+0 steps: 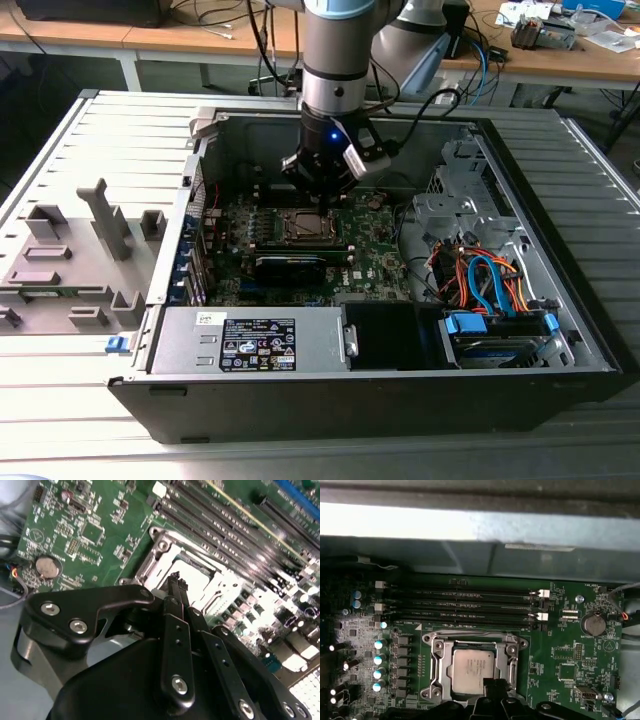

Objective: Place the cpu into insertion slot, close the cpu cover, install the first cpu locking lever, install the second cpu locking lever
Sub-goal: 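Install the second cpu locking lever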

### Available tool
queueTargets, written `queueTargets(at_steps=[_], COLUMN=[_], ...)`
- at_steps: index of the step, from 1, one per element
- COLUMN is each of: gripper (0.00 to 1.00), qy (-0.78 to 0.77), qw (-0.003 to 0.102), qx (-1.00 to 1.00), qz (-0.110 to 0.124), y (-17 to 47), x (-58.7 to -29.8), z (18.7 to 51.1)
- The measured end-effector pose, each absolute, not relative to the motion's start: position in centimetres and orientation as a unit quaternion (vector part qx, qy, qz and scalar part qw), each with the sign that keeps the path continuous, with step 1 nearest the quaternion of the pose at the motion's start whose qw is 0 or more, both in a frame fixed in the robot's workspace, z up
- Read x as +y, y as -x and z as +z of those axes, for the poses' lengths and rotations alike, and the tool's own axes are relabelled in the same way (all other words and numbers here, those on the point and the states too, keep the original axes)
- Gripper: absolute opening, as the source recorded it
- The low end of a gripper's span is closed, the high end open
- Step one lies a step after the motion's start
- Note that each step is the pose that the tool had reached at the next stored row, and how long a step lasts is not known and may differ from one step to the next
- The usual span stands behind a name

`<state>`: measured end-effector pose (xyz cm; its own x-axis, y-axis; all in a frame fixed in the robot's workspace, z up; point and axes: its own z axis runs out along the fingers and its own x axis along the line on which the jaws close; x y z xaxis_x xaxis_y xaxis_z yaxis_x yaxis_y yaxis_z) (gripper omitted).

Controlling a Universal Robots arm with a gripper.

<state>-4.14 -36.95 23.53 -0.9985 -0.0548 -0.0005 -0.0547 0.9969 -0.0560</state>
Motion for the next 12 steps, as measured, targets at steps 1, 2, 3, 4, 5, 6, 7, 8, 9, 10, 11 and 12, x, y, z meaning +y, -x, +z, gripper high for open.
queueTargets(at_steps=[1, 2, 3, 4, 5, 6, 7, 8, 9, 10, 11, 12], gripper=[0.11, 0.11, 0.11, 0.11, 0.11, 0.11, 0.11, 0.11, 0.11, 0.11, 0.11, 0.11], qy=[0.027, 0.027, 0.027, 0.027, 0.027, 0.027, 0.027, 0.027, 0.028, 0.028, 0.028, 0.028], qw=[0.001, 0.001, 0.001, 0.001, 0.001, 0.001, 0.001, 0.001, 0.001, 0.001, 0.001, 0.001], qx=[0.999, 0.999, 0.999, 0.999, 0.999, 0.999, 0.999, 0.999, 0.999, 0.999, 0.999, 0.999], qz=[-0.028, -0.028, -0.028, -0.029, -0.029, -0.029, -0.029, -0.029, -0.029, -0.029, -0.029, -0.029], y=[4.1, 4.1, 4.1, 4.1, 4.1, 4.1, 4.1, 4.1, 4.1, 4.1, 4.1, 4.1], x=[-37.1, -37.5, -38.1, -38.4, -38.9, -39.3, -39.8, -40.0, -40.0, -40.1, -40.1, -40.2], z=[23.5, 23.5, 23.5, 23.5, 23.5, 23.5, 23.4, 23.4, 23.3, 23.0, 22.7, 22.6])
